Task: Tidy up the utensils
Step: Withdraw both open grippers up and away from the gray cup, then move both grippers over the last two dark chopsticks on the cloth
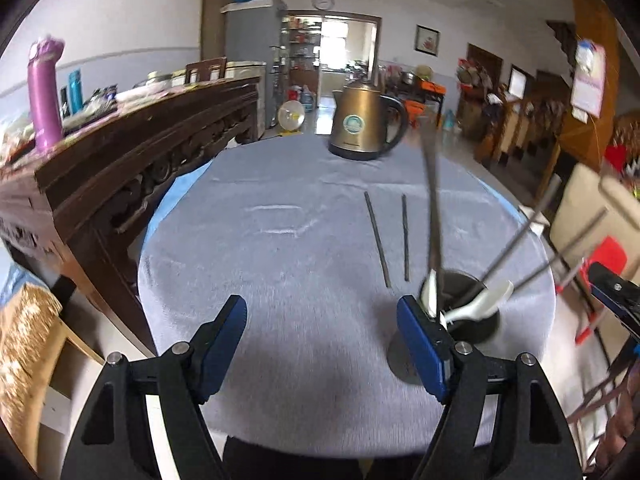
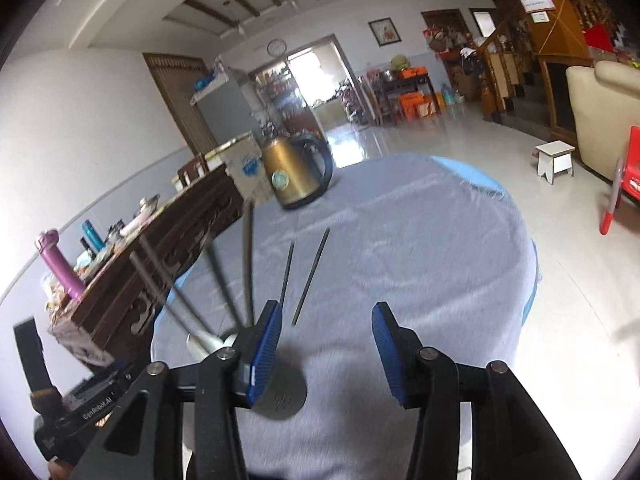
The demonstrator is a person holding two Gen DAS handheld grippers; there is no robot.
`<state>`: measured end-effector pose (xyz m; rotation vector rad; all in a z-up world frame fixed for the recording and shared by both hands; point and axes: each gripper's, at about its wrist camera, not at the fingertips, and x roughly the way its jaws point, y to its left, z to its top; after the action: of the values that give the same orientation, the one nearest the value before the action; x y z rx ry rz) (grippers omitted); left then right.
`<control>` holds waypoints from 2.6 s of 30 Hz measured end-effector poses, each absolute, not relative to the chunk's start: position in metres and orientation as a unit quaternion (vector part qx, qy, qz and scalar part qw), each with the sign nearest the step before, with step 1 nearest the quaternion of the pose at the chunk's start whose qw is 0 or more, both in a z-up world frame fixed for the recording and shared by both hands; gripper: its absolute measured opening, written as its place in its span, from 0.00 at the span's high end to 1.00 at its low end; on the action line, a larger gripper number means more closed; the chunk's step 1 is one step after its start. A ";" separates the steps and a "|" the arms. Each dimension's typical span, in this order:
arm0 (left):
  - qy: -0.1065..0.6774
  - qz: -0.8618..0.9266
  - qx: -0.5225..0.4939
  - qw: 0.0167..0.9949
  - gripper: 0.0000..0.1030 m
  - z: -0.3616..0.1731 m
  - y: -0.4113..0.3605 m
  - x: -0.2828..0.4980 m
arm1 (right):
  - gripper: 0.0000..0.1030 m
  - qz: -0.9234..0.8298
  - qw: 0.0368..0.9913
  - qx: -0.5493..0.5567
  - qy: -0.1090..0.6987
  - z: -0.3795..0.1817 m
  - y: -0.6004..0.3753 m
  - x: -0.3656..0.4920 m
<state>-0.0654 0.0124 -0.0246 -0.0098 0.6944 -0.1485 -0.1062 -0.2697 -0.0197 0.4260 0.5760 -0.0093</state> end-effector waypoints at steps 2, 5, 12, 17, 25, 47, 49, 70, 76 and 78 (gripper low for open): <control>0.342 -0.079 0.008 0.936 0.24 -0.021 0.010 -0.075 | 0.51 0.000 0.936 0.205 0.288 -0.019 -0.262 -0.111; 0.346 -0.086 0.020 0.934 0.24 -0.018 0.010 -0.083 | 0.45 0.008 0.936 0.196 0.292 -0.016 -0.250 -0.116; 0.360 -0.089 0.024 0.928 0.24 -0.019 0.022 -0.085 | 0.44 0.023 0.934 0.171 0.313 -0.010 -0.221 -0.123; 0.370 -0.085 0.017 0.925 0.24 -0.025 0.034 -0.078 | 0.44 0.021 0.931 0.154 0.331 -0.010 -0.207 -0.124; 0.405 -0.079 -0.006 0.911 0.24 -0.045 0.056 -0.057 | 0.44 0.002 0.918 0.138 0.373 -0.013 -0.194 -0.118; 0.403 0.026 0.021 0.914 0.24 -0.026 0.101 -0.027 | 0.44 0.080 0.907 0.134 0.391 -0.024 -0.157 -0.089; 0.409 0.033 0.017 0.912 0.24 -0.027 0.101 -0.026 | 0.44 0.088 0.908 0.127 0.389 -0.025 -0.155 -0.087; 0.425 0.066 0.044 0.902 0.24 -0.030 0.046 -0.021 | 0.44 0.107 0.900 0.179 0.384 -0.048 -0.225 -0.080; 0.425 0.066 0.058 0.901 0.24 -0.027 0.036 -0.021 | 0.44 0.096 0.896 0.214 0.377 -0.054 -0.247 -0.081; 0.427 0.067 0.062 0.900 0.24 -0.027 0.035 -0.020 | 0.44 0.094 0.896 0.220 0.375 -0.055 -0.249 -0.081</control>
<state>-0.0197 0.0352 -0.0271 0.1287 0.8834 0.1389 -0.0812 -0.2493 -0.0548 0.4564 0.7762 0.1950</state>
